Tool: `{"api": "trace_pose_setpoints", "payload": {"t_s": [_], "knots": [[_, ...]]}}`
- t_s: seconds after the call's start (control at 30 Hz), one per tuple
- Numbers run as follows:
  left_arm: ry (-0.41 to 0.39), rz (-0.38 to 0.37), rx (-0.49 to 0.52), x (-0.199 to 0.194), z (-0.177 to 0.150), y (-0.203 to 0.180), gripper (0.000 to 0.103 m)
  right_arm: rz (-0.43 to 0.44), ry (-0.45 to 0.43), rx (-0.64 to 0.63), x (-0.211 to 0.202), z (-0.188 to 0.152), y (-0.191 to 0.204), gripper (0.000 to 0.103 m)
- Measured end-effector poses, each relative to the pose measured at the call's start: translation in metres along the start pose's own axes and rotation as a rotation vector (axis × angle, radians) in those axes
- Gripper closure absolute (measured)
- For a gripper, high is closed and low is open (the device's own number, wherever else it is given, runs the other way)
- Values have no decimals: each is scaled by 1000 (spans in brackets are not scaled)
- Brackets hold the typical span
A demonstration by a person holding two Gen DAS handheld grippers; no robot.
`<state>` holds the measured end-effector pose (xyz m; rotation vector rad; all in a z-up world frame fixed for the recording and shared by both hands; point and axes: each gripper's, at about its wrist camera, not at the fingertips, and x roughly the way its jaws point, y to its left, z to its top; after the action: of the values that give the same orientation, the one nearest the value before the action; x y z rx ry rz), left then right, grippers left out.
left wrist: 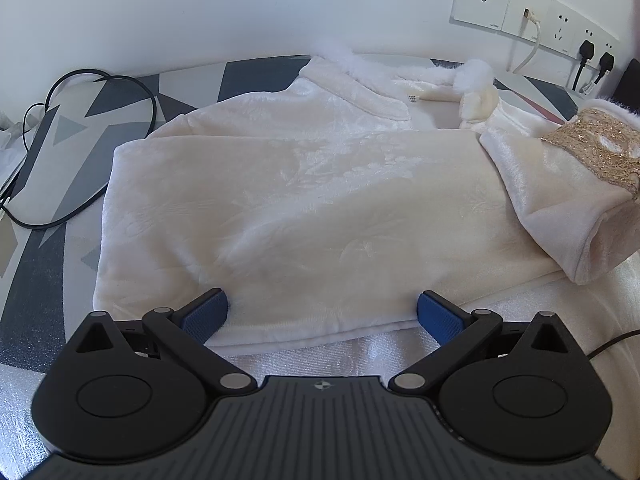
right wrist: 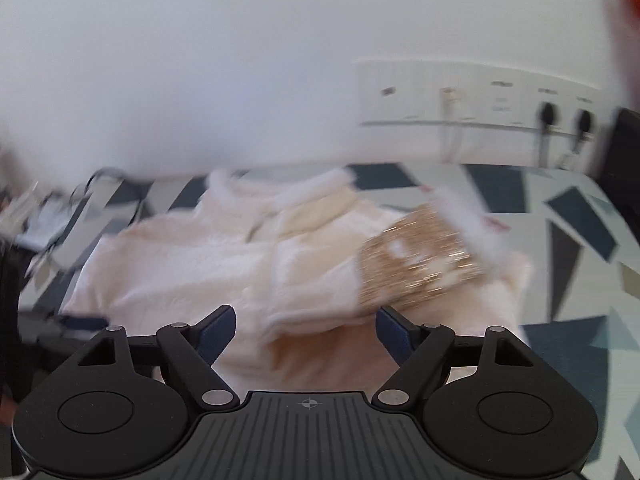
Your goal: Fold clothes
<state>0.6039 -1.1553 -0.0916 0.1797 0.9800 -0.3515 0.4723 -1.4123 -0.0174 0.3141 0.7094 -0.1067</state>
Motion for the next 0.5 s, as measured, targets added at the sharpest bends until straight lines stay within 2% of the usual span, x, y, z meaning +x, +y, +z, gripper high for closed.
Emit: {"api": "trace_pose_setpoints", "payload": {"t_s": [0.07,0.13,0.23,0.33,0.37,0.43,0.5], "knots": [[0,0,1,0,0,0,0,-6,-18,129,-1,7,-23,30],[2,0,0,0,1,0,0,-25,9,247,7,13,-42,33],[2,-3,-3,0,1,1,0,-25,7,346,18,18,-59,42],[9,-19,-20,-4,7,5,0,-56,-15,359,24,23,-62,58],[7,-32,-38,-7,11,8,4,-62,-17,366,26,24,-63,64],[-67,-96,-110,-26,19,23,5,-72,-19,383,28,27,-64,71],[-140,-146,-199,-45,27,45,5,-72,-46,347,27,32,-56,88]]}}
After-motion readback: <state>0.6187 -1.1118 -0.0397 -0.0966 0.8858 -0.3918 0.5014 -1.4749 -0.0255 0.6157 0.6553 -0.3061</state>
